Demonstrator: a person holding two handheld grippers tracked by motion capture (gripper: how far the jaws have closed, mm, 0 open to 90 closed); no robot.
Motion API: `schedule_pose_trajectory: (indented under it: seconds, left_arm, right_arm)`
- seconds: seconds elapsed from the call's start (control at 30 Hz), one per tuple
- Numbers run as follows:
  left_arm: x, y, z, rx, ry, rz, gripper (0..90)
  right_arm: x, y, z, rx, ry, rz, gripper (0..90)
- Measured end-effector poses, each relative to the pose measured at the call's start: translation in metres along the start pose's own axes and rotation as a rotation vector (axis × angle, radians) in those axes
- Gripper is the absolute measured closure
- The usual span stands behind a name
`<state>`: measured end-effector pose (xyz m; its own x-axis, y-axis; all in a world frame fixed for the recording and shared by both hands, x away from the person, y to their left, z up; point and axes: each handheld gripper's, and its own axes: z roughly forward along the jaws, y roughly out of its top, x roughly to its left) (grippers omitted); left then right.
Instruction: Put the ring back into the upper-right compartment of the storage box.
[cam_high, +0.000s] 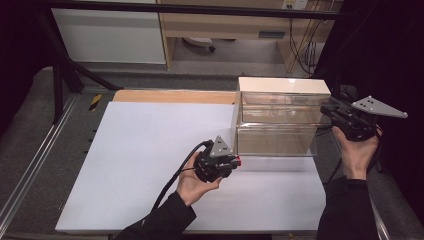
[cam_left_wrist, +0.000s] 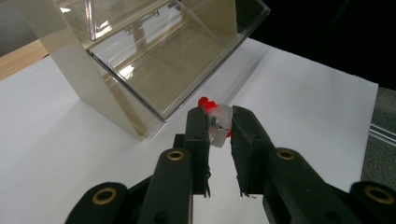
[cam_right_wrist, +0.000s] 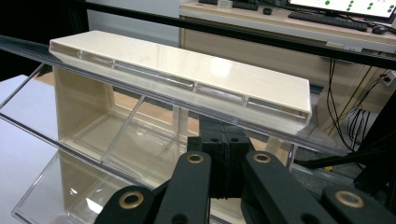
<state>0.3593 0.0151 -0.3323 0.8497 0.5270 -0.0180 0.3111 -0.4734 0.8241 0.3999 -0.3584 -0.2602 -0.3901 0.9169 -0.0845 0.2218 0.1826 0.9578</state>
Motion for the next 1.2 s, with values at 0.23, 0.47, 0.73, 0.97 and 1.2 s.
schedule_pose_trajectory:
  seconds: [0.23, 0.47, 0.73, 0.97, 1.2]
  left_arm:
    - [-0.005, 0.015, 0.005, -0.015, -0.002, 0.015, 76.9]
    - [-0.007, 0.029, 0.011, -0.026, -0.002, 0.023, 76.9]
    - [-0.008, 0.044, 0.017, -0.046, -0.006, 0.029, 76.9]
    - [-0.013, 0.058, 0.023, -0.062, -0.009, 0.039, 76.9]
    - [-0.014, 0.069, 0.030, -0.070, -0.010, 0.045, 76.9]
  right_arm:
    - [0.000, 0.000, 0.000, -0.001, 0.003, 0.001, 90.0]
    - [-0.001, 0.000, 0.000, -0.002, 0.002, 0.005, 90.0]
    - [-0.002, 0.000, 0.000, -0.001, 0.003, 0.005, 90.0]
    - [-0.002, 0.000, 0.000, 0.003, 0.003, 0.007, 90.0]
    - [-0.002, 0.001, 0.000, -0.001, 0.003, 0.003, 90.0]
